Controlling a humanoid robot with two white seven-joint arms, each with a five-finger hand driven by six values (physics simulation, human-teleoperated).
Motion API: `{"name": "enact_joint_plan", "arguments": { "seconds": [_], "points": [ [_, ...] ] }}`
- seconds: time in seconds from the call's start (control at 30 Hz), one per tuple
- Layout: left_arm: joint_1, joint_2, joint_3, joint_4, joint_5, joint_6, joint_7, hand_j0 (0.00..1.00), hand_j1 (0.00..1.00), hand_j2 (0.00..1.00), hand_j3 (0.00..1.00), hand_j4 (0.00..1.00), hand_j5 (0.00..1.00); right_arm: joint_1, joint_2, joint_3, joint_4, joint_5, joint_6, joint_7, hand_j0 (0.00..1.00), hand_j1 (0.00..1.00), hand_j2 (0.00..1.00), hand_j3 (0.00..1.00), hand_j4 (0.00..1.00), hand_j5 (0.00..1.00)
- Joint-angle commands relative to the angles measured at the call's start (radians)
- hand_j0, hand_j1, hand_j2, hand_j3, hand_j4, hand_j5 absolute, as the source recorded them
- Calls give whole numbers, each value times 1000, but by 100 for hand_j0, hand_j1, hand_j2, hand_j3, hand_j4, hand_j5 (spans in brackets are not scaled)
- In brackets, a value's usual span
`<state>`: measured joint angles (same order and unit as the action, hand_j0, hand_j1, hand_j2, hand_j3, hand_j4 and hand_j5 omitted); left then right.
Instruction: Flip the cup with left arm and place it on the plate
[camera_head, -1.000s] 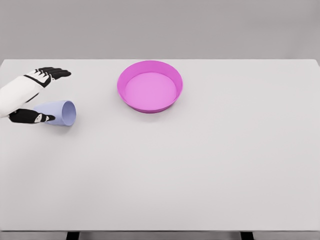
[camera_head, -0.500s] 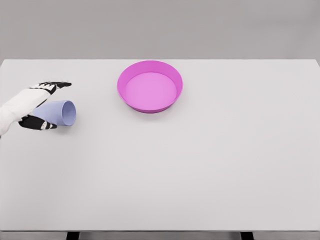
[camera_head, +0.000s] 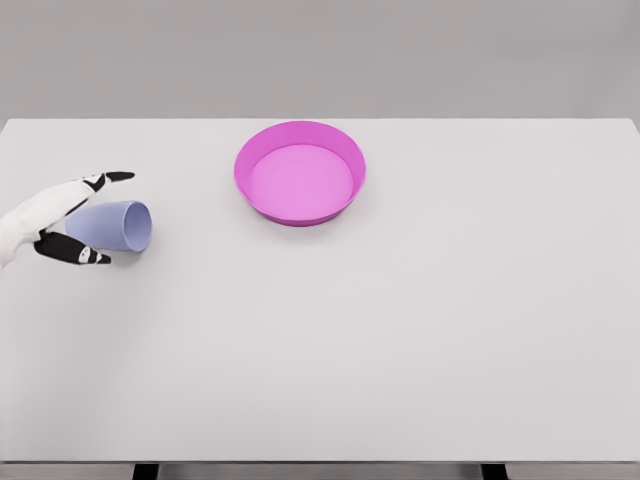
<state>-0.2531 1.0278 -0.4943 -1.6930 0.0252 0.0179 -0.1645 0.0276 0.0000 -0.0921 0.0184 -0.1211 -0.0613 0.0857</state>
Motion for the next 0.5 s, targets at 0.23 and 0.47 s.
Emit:
{"name": "enact_joint_plan", "arguments": {
  "seconds": [0.23, 0.47],
  "points": [
    [-68, -9, -89, 38, 2, 10, -3, 100, 100, 100, 100, 100, 100, 0, 0, 0, 0, 0, 0, 0, 100, 100, 100, 100, 100, 100],
    [-86, -3, -102, 53, 1, 10, -30, 100, 100, 100, 100, 100, 100, 0, 0, 0, 0, 0, 0, 0, 100, 100, 100, 100, 100, 100]
  ]
}}
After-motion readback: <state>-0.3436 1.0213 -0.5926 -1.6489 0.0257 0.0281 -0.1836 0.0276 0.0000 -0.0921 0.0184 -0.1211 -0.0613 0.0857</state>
